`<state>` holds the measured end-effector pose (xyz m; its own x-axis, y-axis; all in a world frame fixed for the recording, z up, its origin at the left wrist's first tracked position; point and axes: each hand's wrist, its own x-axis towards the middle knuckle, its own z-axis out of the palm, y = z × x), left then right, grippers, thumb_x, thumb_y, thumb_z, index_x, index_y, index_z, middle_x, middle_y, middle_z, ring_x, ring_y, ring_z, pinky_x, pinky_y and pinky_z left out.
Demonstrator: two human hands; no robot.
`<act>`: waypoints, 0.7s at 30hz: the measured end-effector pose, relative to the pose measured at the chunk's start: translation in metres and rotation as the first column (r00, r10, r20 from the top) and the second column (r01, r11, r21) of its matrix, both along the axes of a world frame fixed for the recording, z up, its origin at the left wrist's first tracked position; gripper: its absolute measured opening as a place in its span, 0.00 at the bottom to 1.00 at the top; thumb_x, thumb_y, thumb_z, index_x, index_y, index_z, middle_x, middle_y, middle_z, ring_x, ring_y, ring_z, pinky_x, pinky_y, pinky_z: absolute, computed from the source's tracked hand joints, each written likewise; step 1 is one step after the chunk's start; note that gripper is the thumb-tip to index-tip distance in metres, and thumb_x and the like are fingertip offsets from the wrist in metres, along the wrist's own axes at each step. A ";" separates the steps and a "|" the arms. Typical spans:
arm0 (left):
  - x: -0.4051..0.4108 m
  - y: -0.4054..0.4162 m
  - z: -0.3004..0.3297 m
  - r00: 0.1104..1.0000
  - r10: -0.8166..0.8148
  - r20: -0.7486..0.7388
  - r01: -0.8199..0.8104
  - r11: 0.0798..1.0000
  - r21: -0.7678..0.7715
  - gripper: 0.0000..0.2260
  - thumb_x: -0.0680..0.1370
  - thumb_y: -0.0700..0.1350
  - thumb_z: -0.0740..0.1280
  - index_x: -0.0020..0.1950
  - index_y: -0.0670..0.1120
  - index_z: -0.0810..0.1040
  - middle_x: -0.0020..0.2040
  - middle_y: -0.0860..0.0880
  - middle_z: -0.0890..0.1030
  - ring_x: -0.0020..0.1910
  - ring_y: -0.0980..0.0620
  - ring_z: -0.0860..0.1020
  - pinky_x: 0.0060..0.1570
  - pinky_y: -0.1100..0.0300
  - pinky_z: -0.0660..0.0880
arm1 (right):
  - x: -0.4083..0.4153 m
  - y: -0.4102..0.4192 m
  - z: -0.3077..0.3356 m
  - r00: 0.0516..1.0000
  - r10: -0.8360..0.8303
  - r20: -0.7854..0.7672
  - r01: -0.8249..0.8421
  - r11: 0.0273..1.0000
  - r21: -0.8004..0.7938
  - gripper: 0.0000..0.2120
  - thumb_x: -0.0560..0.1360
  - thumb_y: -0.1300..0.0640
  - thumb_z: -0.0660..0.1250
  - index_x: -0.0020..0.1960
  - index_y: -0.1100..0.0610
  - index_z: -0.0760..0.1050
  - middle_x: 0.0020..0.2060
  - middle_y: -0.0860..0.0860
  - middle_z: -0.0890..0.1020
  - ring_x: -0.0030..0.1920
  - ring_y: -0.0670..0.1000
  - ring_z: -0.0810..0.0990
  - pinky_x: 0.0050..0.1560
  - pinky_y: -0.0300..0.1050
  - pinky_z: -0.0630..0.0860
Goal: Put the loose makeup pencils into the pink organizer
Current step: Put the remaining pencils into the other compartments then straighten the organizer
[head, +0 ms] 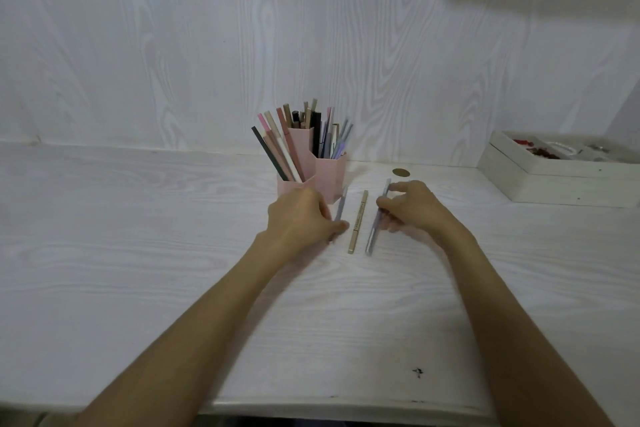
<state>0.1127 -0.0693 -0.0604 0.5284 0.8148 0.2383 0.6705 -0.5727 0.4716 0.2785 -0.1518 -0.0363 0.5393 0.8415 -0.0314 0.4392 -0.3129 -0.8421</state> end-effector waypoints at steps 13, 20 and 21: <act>-0.012 0.015 0.003 0.999 0.036 0.006 -0.035 0.989 -0.143 0.16 0.67 0.54 0.75 0.46 0.43 0.81 0.41 0.47 0.80 0.41 0.47 0.79 0.35 0.60 0.71 | -0.032 0.023 0.061 1.000 -0.003 -0.022 0.016 0.775 0.632 0.32 0.73 0.66 0.65 0.72 0.52 0.57 0.30 0.49 0.84 0.30 0.44 0.83 0.33 0.31 0.78; -0.016 0.019 0.002 0.999 0.030 0.032 -0.022 0.973 -0.228 0.20 0.67 0.55 0.75 0.51 0.43 0.82 0.41 0.48 0.81 0.43 0.47 0.79 0.33 0.61 0.67 | -0.050 0.057 0.077 0.826 -0.269 0.496 -0.123 0.772 0.623 0.36 0.71 0.62 0.67 0.75 0.52 0.55 0.33 0.50 0.83 0.32 0.48 0.82 0.39 0.41 0.80; -0.016 0.019 0.002 0.999 0.031 0.034 -0.022 0.973 -0.231 0.20 0.67 0.55 0.75 0.51 0.43 0.82 0.41 0.49 0.80 0.43 0.47 0.79 0.32 0.61 0.67 | -0.052 0.060 0.075 0.781 -0.264 0.567 -0.150 0.801 0.579 0.36 0.72 0.62 0.67 0.75 0.52 0.55 0.34 0.51 0.84 0.32 0.49 0.82 0.39 0.42 0.80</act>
<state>0.0963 -0.0504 -0.0582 0.4999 0.8639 0.0612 0.6636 -0.4275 0.6139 0.2267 -0.0917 0.0391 0.3138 0.5490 0.7747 0.9008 0.0858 -0.4257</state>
